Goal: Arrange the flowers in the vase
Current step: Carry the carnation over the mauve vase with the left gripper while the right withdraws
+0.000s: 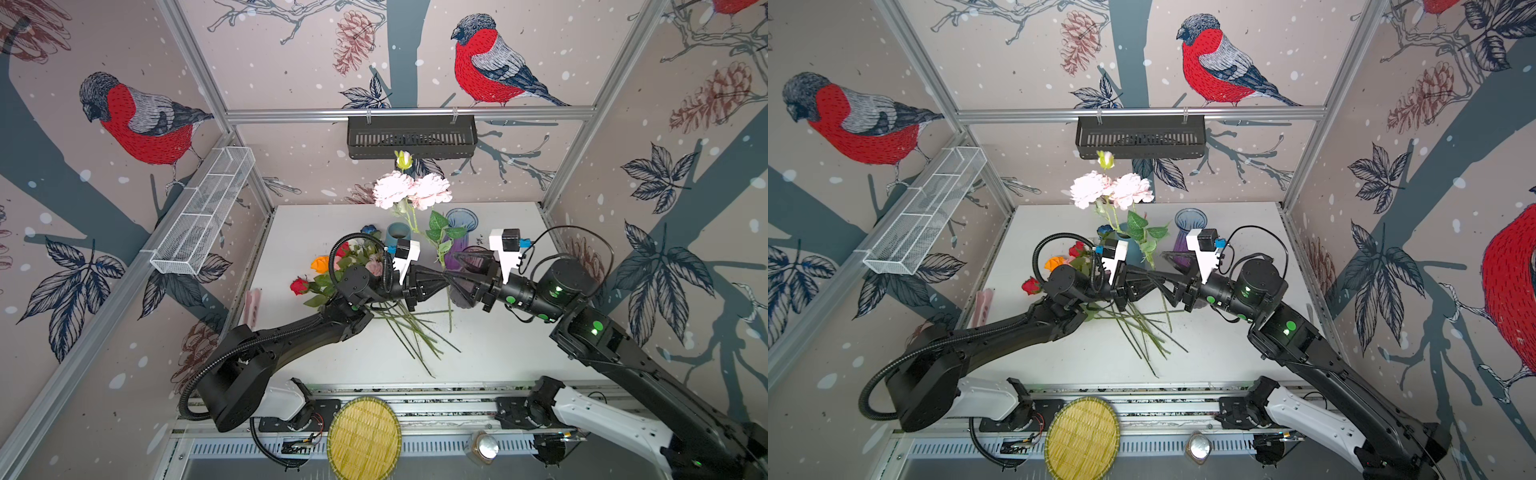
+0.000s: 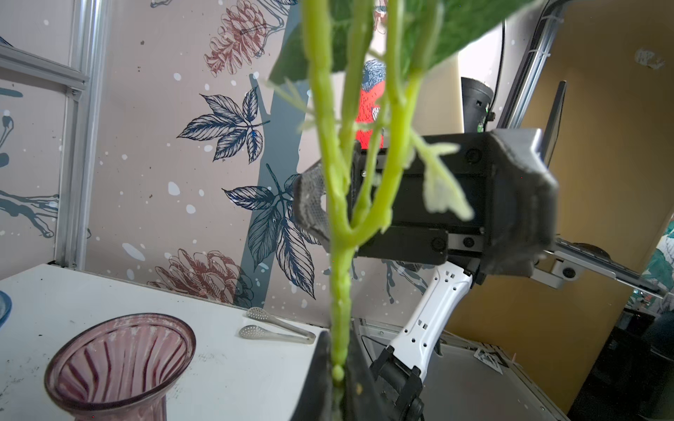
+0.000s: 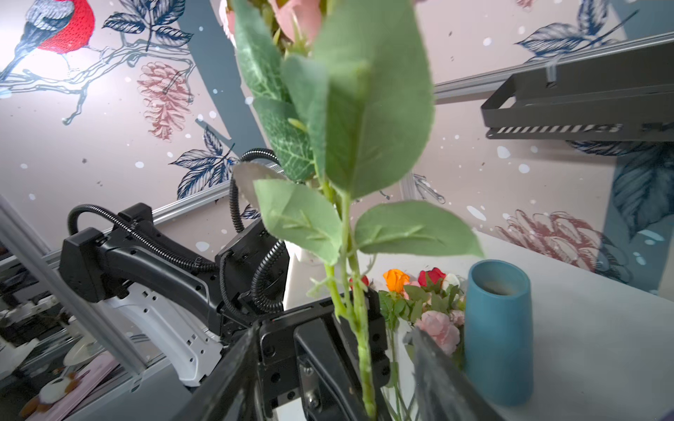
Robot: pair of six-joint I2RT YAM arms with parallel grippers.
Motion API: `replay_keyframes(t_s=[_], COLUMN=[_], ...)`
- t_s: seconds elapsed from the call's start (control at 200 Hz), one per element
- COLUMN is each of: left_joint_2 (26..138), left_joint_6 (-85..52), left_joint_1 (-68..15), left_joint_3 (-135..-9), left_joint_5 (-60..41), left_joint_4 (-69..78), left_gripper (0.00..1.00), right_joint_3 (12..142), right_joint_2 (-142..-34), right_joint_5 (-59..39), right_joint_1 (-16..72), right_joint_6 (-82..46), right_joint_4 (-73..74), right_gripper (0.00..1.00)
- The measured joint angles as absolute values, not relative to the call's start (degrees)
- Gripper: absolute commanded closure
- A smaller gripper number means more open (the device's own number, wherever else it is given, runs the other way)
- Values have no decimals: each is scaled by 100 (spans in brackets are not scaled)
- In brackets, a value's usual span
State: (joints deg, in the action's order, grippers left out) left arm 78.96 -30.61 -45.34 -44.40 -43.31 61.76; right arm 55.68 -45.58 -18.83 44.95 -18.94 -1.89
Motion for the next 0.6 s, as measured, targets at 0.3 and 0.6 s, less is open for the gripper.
replay_keyframes(t_s=[0.3,0.6], left_joint_2=[8460,9845], left_joint_6=[-2189,-1750], left_joint_1=[-4534,-4534], left_joint_3=[-6143,-8219], left_joint_5=[-3693,-3732], left_joint_4=[4950,4241], left_gripper=[100,100], right_joint_3=[5140,4657], right_joint_2=[-3341,-2244], right_joint_5=[1378,2864], right_joint_1=[4305,4222], right_joint_6=[-1953,-2121], right_joint_4=[-1269,-2051], right_gripper=[15,9])
